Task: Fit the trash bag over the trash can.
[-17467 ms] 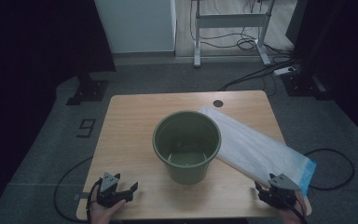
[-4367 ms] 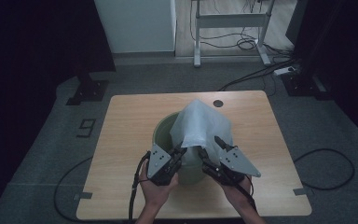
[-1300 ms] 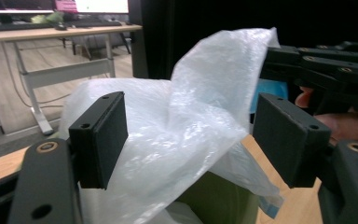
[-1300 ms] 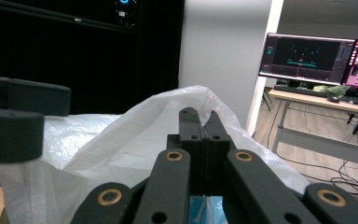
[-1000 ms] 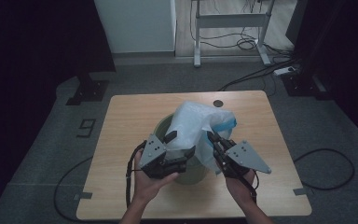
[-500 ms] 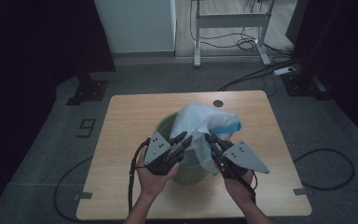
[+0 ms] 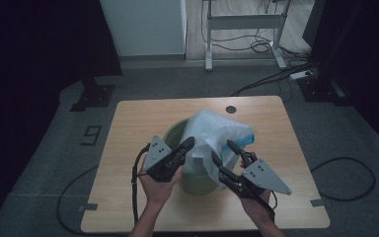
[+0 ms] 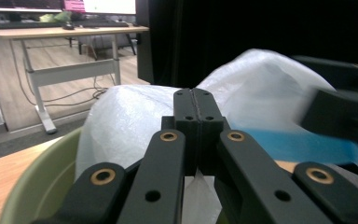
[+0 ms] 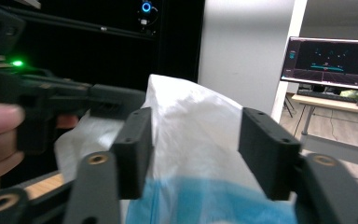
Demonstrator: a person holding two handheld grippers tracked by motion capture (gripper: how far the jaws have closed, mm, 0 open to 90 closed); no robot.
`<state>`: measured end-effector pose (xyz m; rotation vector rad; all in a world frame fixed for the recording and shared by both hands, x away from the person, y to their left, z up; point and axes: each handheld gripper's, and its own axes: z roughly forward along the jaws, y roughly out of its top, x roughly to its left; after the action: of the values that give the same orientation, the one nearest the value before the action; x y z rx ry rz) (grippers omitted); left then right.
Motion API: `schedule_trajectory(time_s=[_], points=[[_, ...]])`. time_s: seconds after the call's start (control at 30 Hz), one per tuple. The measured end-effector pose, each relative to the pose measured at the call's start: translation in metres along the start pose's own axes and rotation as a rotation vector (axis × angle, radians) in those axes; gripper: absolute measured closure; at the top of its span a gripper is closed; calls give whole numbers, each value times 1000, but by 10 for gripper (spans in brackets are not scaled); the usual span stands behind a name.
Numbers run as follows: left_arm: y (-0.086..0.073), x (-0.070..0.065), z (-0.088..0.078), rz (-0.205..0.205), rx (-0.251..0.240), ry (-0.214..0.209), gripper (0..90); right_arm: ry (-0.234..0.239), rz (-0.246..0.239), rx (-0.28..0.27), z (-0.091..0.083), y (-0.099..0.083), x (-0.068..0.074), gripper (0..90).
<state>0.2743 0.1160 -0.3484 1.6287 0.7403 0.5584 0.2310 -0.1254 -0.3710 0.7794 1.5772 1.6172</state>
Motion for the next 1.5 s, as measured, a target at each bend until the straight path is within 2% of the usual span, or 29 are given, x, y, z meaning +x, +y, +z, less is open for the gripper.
schedule_trajectory(time_s=[0.13,0.27,0.37,0.53,0.7,0.93,1.0,1.07,1.2,1.3,1.37,1.5], points=[[0,5,-4,-11,-9,26,900,11,-3,-4,-21,-17,4,351],[-1,12,-6,-39,-17,39,900,29,59,27,-35,-40,0,328],[-2,15,-7,-50,-22,49,900,34,69,53,-40,-57,2,310],[-3,19,-8,-65,-24,56,900,34,86,105,-39,-81,9,251],[-3,21,-10,-73,-26,55,900,17,77,136,-34,-94,19,192],[-4,22,-11,-80,-29,50,900,-55,31,177,-26,-106,31,148],[-4,22,-12,-80,-29,50,900,-79,23,184,-24,-108,32,194],[-4,22,-12,-82,-30,48,900,-118,18,182,-23,-109,30,291],[-5,23,-14,-86,-35,43,900,-143,4,151,-26,-107,24,671],[-5,24,-16,-93,-40,36,900,-160,-8,136,-30,-104,17,846],[-5,25,-17,-96,-45,33,900,-176,-9,121,-33,-100,11,882],[-4,27,-21,-100,-58,31,900,-199,-9,118,-35,-92,-4,887]])
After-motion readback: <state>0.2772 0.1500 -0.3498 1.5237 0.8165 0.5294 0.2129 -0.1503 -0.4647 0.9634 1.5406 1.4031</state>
